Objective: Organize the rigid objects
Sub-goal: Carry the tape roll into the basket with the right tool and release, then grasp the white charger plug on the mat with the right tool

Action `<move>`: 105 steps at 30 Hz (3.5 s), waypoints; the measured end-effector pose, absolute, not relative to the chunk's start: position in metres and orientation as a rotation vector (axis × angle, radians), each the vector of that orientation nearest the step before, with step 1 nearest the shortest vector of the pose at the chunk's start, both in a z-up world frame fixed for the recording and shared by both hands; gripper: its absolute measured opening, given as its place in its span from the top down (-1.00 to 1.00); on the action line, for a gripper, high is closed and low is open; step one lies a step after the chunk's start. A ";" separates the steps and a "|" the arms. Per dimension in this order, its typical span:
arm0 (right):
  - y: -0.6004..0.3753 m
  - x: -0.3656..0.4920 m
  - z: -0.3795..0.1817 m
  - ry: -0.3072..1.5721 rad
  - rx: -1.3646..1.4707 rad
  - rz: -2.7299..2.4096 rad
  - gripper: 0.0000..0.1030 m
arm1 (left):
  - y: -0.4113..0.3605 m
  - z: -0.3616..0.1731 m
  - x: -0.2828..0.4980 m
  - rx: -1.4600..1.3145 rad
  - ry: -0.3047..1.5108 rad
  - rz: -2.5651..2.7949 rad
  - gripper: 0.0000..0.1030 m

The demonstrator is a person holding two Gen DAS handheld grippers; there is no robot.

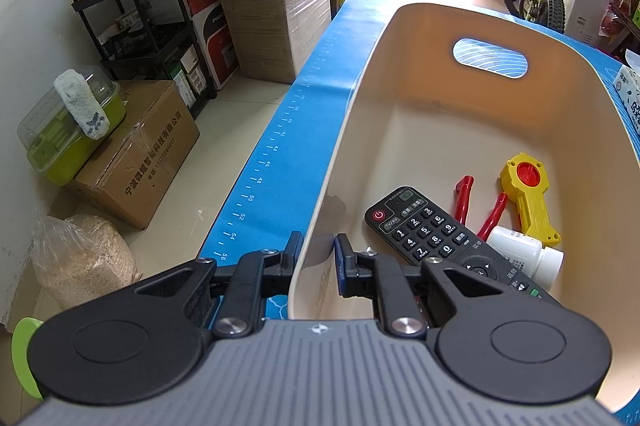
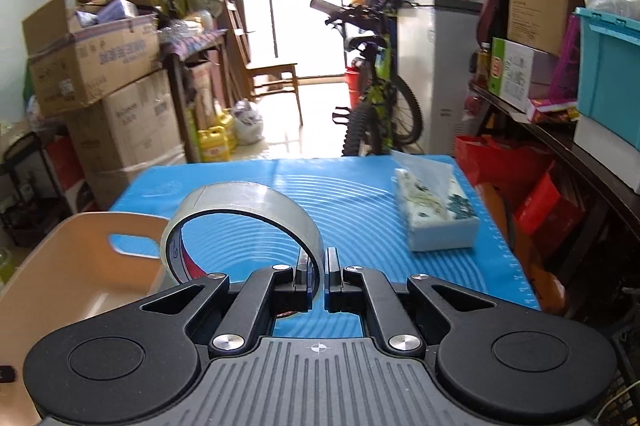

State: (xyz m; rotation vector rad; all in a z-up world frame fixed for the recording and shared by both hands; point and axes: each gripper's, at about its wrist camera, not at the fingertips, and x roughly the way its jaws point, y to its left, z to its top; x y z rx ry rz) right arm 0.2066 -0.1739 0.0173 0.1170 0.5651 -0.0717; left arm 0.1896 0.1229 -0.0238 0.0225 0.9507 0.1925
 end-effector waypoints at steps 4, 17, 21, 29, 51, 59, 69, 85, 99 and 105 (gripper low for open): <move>-0.147 0.198 0.025 0.556 0.110 -0.017 0.69 | 0.123 -0.024 0.190 0.022 0.951 0.192 0.64; -0.037 0.187 0.010 0.653 -0.024 0.217 0.69 | 0.123 -0.023 0.190 0.021 0.951 0.191 0.64; -0.013 0.184 -0.001 0.699 -0.077 0.272 0.69 | 0.122 -0.023 0.190 0.019 0.951 0.190 0.65; 0.007 0.181 -0.021 0.814 -0.147 0.343 0.69 | 0.121 -0.024 0.190 0.018 0.951 0.190 0.65; -0.046 0.179 0.017 0.708 -0.008 0.313 -0.35 | 0.122 -0.023 0.192 0.014 0.952 0.192 0.64; -0.119 0.189 0.019 0.649 0.111 0.100 -0.58 | 0.122 -0.023 0.192 0.013 0.952 0.191 0.64; -0.191 0.198 -0.027 0.719 0.160 -0.097 -0.78 | 0.123 -0.024 0.191 0.009 0.951 0.191 0.64; -0.227 0.208 -0.095 0.861 0.092 -0.106 -0.88 | 0.123 -0.024 0.191 0.014 0.952 0.195 0.63; -0.226 0.208 -0.114 0.882 0.029 -0.044 -0.61 | 0.126 -0.025 0.192 0.011 0.954 0.192 0.63; -0.222 0.206 -0.110 0.874 0.010 -0.030 -0.26 | 0.126 -0.025 0.192 0.009 0.954 0.192 0.63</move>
